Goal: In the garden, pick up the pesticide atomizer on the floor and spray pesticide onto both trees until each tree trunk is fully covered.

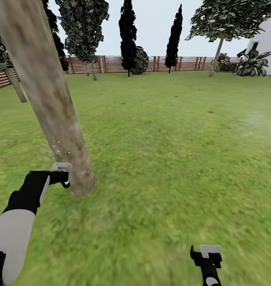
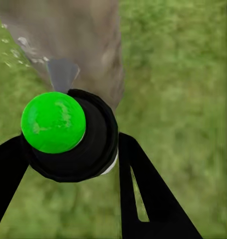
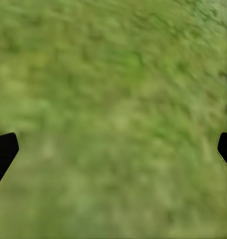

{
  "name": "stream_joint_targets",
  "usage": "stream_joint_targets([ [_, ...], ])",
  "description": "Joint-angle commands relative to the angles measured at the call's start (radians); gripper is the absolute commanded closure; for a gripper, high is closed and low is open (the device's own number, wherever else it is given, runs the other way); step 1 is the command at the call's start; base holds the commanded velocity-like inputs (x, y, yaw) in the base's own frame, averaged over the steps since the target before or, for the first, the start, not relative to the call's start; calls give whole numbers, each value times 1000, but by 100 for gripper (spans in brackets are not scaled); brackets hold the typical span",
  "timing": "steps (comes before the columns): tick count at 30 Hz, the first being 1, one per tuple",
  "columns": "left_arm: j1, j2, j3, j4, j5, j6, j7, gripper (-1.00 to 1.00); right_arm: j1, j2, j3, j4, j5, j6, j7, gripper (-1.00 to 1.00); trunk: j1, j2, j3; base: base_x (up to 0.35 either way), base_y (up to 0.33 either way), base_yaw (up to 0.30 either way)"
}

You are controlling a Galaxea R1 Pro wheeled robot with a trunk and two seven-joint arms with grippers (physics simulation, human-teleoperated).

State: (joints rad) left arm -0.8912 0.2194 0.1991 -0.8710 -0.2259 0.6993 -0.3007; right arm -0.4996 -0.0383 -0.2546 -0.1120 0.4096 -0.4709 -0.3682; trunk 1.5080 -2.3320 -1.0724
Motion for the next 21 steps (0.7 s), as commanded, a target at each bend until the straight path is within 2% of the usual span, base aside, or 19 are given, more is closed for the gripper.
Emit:
stream_joint_targets([
  [1, 0, 0, 2, 0, 0, 0, 0, 100, 0, 0, 0, 0, 0, 0, 0, -100, 0, 0, 0, 21, -272, 0],
  [5, -17, 1, 0, -68, -1, 13, 0, 100, 0, 0, 0, 0, 0, 0, 0, -100, 0, 0, 0, 210, -193, 5],
  [8, -65, 3, 0, -132, -2, 34, 0, 100, 0, 0, 0, 0, 0, 0, 0, -100, 0, 0, -2, 286, -114, 140],
  [12, -57, 2, -1, -215, -5, 69, 0, 100, 0, 0, 0, 1, 0, 0, 0, -100, 0, 0, -6, 71, -21, 183],
  [15, -56, 0, -5, -222, -6, 70, 0, 100, 0, 0, 0, 0, 0, 0, 0, -100, 0, 0, -8, 0, -16, 164],
  [21, -57, -2, -7, -221, -13, 71, 1, 100, 0, -1, 0, 1, 0, 0, 0, -100, 0, 0, -8, -74, -230, 11],
])
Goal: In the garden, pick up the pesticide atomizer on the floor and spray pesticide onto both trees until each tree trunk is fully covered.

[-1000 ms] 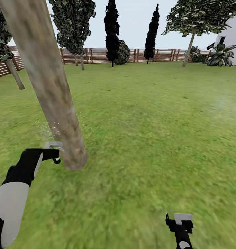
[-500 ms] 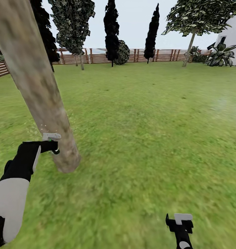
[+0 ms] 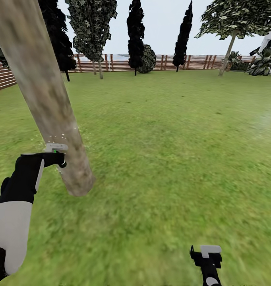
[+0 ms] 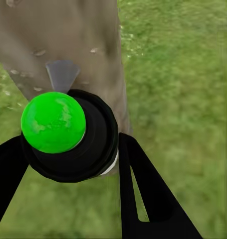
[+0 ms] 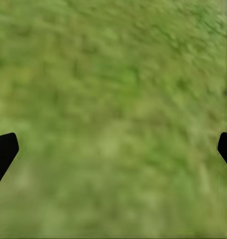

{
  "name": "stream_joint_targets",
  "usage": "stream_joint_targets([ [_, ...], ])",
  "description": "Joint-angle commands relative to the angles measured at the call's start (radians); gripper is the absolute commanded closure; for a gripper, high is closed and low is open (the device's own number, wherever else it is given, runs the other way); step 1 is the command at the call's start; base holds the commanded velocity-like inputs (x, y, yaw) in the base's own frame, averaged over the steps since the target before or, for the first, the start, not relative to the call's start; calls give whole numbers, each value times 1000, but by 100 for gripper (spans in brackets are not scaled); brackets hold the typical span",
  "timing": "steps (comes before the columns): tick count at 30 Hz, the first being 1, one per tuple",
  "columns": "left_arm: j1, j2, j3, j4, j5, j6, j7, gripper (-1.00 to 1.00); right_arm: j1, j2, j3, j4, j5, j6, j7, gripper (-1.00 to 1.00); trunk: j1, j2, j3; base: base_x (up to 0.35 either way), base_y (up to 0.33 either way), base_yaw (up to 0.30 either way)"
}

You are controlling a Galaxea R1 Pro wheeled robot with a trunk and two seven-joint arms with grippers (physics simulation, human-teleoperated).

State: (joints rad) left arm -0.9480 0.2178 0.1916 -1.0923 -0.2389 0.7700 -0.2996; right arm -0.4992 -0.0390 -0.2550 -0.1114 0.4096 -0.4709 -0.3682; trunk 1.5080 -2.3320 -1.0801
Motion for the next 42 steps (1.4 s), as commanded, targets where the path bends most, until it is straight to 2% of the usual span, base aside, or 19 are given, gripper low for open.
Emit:
stream_joint_targets([
  [1, 1, 0, 0, 1, -1, 0, 4, 100, 0, 0, 0, 0, 0, 0, 0, -100, 0, 0, 0, -8, -266, 0],
  [3, 2, 2, 3, 9, 0, 0, 27, 100, 0, 1, 0, -1, 0, 0, 0, -100, 0, 0, 0, -4, -267, 0],
  [6, 37, 11, 15, 61, 2, -1, 81, 100, 0, 1, 0, -1, 0, 0, 0, -100, 0, 0, 0, 112, -220, 115],
  [8, 46, 8, 16, 113, 2, -5, 103, 100, 0, 2, 0, -1, 0, 0, 0, -100, 0, 0, 0, 245, -158, 242],
  [11, 88, 0, 16, 182, 11, -15, 127, 100, 0, 2, 0, -1, 0, 0, 0, -100, 0, 0, 0, 154, -50, 273],
  [14, 88, 0, 18, 160, 10, -22, 128, 100, -1, 2, 0, -1, 0, 0, 0, -100, 0, 0, 0, 18, -4, 277],
  [17, 57, -3, 18, 42, 12, -11, 127, 100, 0, 2, 0, -1, 0, 0, 0, -100, 0, 0, 0, 1, 0, 277],
  [20, 55, -8, 14, 30, 13, -10, 127, 100, -1, 2, 0, -1, 0, 0, 0, -100, 0, 0, 0, 0, 0, 172],
  [24, 154, -50, 11, 38, 12, -31, 129, 100, 0, 1, 0, 1, 0, 0, 0, -100, 0, 0, 0, 138, -106, 14],
  [25, 147, -45, 15, 32, 22, -24, 135, 100, 4, 7, 2, 6, 1, 1, 0, -100, 0, 0, 0, 0, 0, 0],
  [34, 96, -41, 3, -18, -1, 26, 140, 100, 4, 57, 0, 22, -5, 0, 0, -100, 0, 0, 0, -85, -33, 0],
  [40, 94, -49, -1, -52, 1, 60, 139, 100, 4, 57, 0, 22, -4, 0, 0, -100, 0, 0, 0, -212, -196, 23],
  [41, 93, -50, -2, -63, 1, 221, 139, 100, 4, 57, 0, 22, -3, 0, 0, -100, 0, 0, 0, -14, -268, 228],
  [42, 93, -51, -4, -61, 2, 231, 139, 100, 4, 57, 0, 22, -3, 0, 0, -100, 0, 0, 0, 25, -270, 252],
])
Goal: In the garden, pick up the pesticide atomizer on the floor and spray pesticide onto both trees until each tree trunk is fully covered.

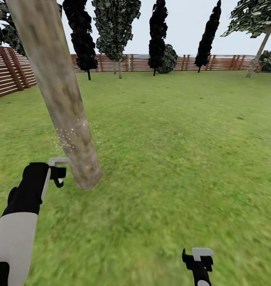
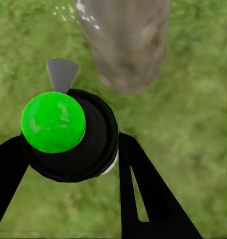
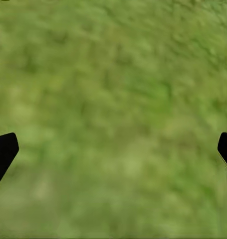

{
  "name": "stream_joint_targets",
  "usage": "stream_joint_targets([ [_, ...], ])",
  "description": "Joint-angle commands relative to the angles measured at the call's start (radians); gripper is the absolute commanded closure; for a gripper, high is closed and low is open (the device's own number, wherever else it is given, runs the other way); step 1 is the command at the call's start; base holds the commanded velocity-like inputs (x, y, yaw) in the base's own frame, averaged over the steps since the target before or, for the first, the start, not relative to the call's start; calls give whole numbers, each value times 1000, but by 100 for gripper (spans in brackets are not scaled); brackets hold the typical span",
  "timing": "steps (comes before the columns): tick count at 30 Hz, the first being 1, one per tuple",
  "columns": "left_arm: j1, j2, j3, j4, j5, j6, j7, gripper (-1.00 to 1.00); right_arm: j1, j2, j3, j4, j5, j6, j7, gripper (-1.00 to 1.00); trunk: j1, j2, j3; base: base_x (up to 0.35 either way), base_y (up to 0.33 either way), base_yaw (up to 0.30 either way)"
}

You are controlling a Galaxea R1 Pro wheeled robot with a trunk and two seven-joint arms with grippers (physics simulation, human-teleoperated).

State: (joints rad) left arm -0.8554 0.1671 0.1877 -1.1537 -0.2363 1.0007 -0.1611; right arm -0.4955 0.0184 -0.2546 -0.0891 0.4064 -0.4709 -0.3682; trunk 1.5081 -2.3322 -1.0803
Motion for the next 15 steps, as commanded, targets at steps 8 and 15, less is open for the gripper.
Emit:
stream_joint_targets([
  [8, -58, 13, -60, 231, 7, 22, -2, 100, 1, 0, 0, 0, 2, 0, 1, -100, 0, 0, 0, 72, -104, 50],
  [15, -167, 77, -56, 362, 23, 22, -140, 100, 2, 0, 0, 0, 2, 0, 1, -100, 0, 0, 0, 0, 0, 0],
])
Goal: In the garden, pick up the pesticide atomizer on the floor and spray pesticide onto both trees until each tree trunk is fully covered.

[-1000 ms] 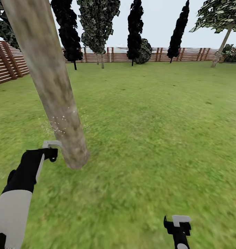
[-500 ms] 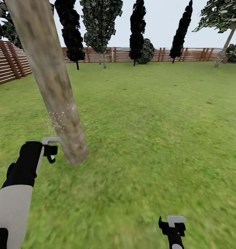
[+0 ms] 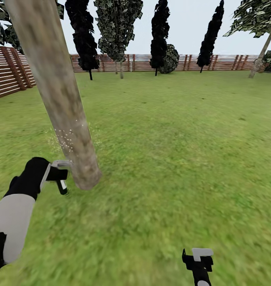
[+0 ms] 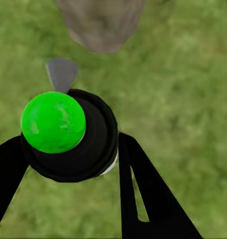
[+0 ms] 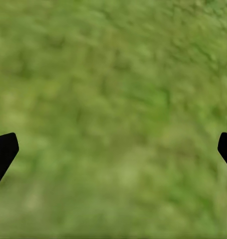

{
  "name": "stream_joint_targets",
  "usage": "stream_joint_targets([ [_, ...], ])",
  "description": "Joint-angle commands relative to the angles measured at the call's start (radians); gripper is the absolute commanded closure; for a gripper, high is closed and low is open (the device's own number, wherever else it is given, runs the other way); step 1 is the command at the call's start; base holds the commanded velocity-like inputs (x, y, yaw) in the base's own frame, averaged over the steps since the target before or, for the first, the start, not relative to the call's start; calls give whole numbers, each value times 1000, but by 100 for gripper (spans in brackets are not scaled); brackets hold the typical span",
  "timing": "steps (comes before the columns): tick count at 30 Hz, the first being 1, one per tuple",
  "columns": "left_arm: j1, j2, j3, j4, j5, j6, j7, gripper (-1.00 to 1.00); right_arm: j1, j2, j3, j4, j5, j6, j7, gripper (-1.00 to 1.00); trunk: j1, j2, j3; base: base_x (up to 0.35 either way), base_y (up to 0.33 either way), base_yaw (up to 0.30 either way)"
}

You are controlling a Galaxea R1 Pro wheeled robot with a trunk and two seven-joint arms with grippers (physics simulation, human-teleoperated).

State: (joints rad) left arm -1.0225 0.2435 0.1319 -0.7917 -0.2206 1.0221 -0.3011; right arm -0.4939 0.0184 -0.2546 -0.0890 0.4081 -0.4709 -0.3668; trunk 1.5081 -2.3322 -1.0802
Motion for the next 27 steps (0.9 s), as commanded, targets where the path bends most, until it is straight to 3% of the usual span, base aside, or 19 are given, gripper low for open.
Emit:
stream_joint_targets([
  [1, -1, 9, 0, -2, 6, 1, -2, 100, 0, 0, 0, 0, 1, 0, 0, -100, 0, 0, 0, 0, 0, 0],
  [8, 12, 10, -2, -62, 6, -1, -3, 100, 0, 0, 0, 0, 2, 0, 0, -100, 0, 0, 0, 71, -82, 149],
  [14, 14, 6, -8, -61, -1, -2, 0, 100, 0, 0, 0, 0, 2, 0, 0, -100, 0, 0, 0, 75, -261, 4],
  [27, 15, 5, -9, -61, -3, -2, 0, 100, 0, 0, 1, 0, 2, 0, 0, -100, 0, 0, 0, 215, -195, 41],
])
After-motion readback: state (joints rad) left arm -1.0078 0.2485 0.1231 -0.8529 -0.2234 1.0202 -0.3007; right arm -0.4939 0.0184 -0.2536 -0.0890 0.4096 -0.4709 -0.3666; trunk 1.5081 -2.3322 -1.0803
